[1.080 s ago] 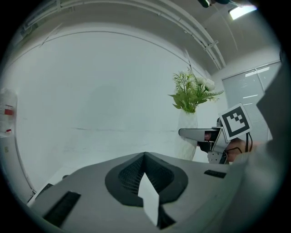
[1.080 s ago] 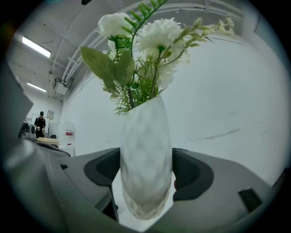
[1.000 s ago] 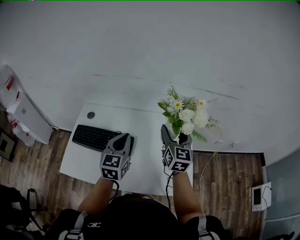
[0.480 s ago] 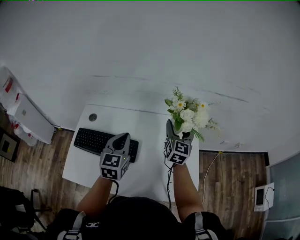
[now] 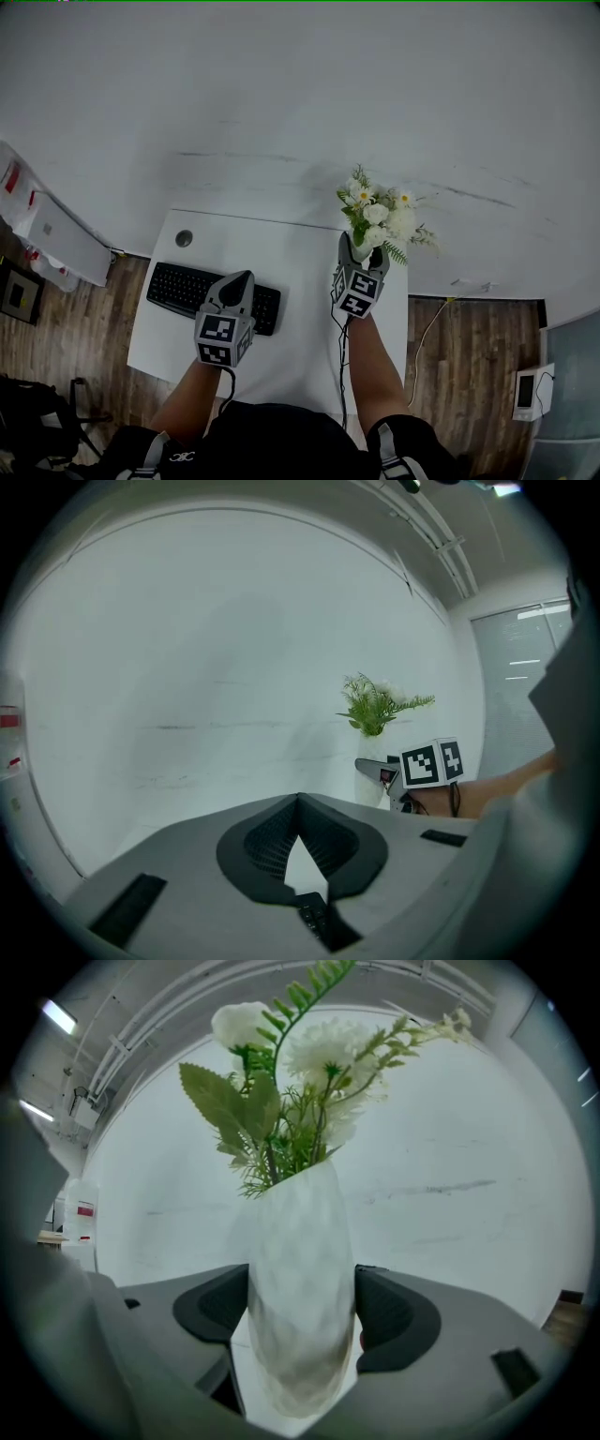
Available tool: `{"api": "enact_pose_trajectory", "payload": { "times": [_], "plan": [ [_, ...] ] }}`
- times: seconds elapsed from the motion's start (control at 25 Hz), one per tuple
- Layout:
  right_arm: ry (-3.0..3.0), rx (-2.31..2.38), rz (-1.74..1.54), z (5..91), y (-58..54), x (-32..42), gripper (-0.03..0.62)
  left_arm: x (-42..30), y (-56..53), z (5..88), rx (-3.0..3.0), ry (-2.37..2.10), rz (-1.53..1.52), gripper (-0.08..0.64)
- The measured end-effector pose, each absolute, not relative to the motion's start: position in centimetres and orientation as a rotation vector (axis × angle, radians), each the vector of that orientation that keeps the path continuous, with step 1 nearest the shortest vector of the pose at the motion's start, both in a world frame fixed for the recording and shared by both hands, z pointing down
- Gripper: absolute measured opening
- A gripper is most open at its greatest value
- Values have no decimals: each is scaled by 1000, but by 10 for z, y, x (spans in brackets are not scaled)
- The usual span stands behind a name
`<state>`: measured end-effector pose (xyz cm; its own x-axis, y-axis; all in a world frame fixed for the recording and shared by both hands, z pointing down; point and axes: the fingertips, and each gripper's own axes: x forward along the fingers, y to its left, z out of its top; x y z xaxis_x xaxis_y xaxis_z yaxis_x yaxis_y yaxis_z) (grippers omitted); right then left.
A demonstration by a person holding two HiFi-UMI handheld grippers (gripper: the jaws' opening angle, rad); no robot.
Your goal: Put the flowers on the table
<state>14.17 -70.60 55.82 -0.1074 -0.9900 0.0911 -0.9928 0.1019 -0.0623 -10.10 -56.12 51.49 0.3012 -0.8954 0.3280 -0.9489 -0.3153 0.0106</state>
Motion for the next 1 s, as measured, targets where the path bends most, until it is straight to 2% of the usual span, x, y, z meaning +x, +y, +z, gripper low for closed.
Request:
{"api": "enact_pose_trajectory", "payload": {
  "times": [1.0],
  "plan": [
    [-2218,2049,219,677,-807,132,360,-129,-592,589,2256,-1691,581,2]
  ]
}}
